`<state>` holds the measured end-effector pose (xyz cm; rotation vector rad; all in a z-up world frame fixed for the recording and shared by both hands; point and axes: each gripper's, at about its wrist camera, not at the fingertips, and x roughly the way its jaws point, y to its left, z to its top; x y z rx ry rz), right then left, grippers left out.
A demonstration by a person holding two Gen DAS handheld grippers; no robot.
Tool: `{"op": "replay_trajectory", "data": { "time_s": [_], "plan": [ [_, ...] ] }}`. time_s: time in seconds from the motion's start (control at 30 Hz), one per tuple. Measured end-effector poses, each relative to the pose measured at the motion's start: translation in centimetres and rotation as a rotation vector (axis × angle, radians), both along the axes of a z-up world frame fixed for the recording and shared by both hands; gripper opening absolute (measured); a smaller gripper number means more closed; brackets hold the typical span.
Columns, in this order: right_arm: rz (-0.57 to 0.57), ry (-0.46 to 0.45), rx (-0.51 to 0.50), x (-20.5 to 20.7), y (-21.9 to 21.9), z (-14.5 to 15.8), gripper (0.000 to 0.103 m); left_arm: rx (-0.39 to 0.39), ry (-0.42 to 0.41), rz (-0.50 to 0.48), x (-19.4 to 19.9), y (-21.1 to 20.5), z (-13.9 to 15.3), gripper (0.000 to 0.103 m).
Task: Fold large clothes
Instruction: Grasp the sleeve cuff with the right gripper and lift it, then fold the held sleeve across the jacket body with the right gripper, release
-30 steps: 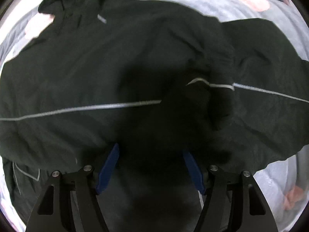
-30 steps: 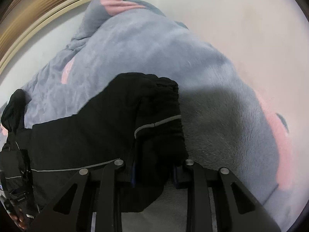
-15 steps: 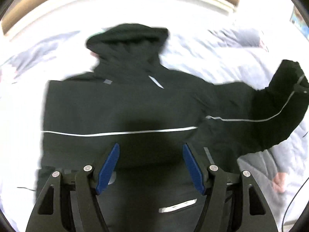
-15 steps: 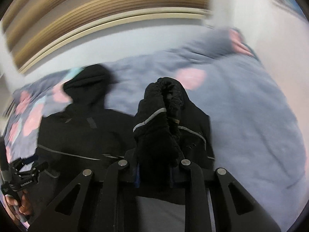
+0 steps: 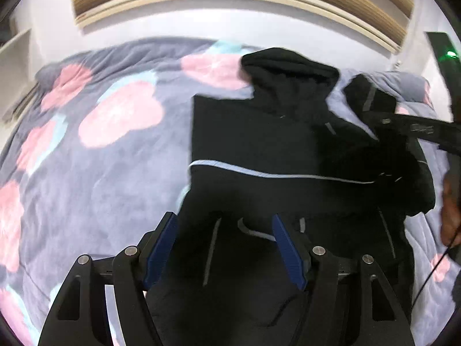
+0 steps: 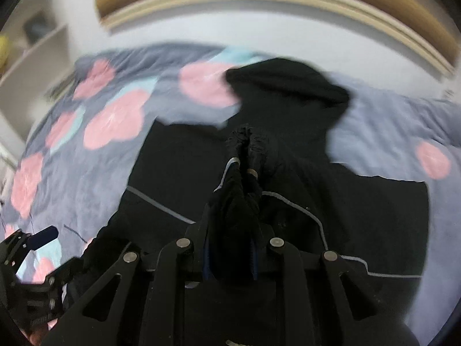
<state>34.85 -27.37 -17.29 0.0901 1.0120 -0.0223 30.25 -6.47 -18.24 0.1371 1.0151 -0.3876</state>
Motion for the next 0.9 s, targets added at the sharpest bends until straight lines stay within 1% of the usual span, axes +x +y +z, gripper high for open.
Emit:
{"op": "replay_trajectory", "data": {
  "time_s": [0.1, 0.13, 0.2, 0.27, 0.3, 0.37, 0.43, 0.5, 0.57, 0.6, 0.63, 0.67, 0.7, 0.77, 0.8, 0.83, 0.9],
  "plan": [
    [0.055, 0.089, 0.004, 2.2, 3.4, -4.3, 0.023, 0.005, 0.034, 0.034, 0.2, 1.3, -1.6, 0.070],
    [0.073, 0.133, 0.005, 3.3, 4.4, -6.7, 0.023, 0.012, 0.041, 0.049, 0.2, 1.6, -2.1, 0.070],
    [0.088, 0.183, -0.018, 4.4, 5.6, -9.7, 0.025, 0.027, 0.043, 0.084, 0.3, 2.5, -2.9, 0.070],
    [0.099, 0.211, -0.058, 5.0, 6.8, -12.3, 0.034, 0.027, 0.061, 0.105, 0.4, 3.1, -3.8, 0.070],
    [0.108, 0.205, -0.073, 5.0, 7.2, -12.7, 0.037, 0.025, 0.067, 0.109, 0.4, 3.3, -4.0, 0.070],
    [0.141, 0.190, -0.077, 4.7, 7.5, -12.7, 0.052, 0.025, 0.081, 0.114, 0.6, 3.6, -4.7, 0.070],
    [0.179, 0.197, -0.009, 4.5, 7.2, -12.0, 0.060, 0.024, 0.091, 0.113, 1.0, 3.6, -5.1, 0.070],
    [0.193, 0.198, 0.082, 3.5, 5.9, -10.6, 0.061, 0.015, 0.093, 0.111, 1.5, 3.3, -5.1, 0.070],
    [0.185, 0.188, 0.152, 2.0, 4.2, -8.9, 0.063, -0.012, 0.089, 0.108, 2.0, 3.1, -4.9, 0.070],
    [0.173, 0.168, 0.169, 1.1, 3.3, -7.9, 0.065, -0.033, 0.086, 0.103, 2.4, 2.9, -4.7, 0.070],
    [0.149, 0.131, 0.178, -0.2, 1.9, -6.7, 0.072, -0.051, 0.082, 0.097, 2.8, 2.6, -4.5, 0.070],
    [0.119, 0.102, 0.178, -1.4, 0.5, -5.7, 0.082, -0.065, 0.079, 0.090, 3.1, 2.3, -4.3, 0.070],
    [0.088, 0.082, 0.176, -2.4, -0.9, -5.0, 0.084, -0.079, 0.077, 0.079, 3.4, 1.9, -4.2, 0.070],
    [-0.004, 0.025, 0.159, -5.5, -4.9, -3.7, 0.084, -0.095, 0.075, 0.051, 4.2, 0.6, -4.2, 0.070],
    [-0.036, 0.013, 0.138, -6.2, -6.0, -3.5, 0.084, -0.097, 0.073, 0.033, 4.7, -0.1, -4.3, 0.070],
    [-0.103, 0.004, 0.076, -7.6, -8.2, -3.6, 0.084, -0.109, 0.079, 0.011, 5.3, -0.9, -4.6, 0.070],
    [-0.189, 0.007, -0.008, -9.2, -11.7, -3.9, 0.084, -0.137, 0.119, -0.037, 6.5, -2.6, -5.3, 0.070]
  ]
}}
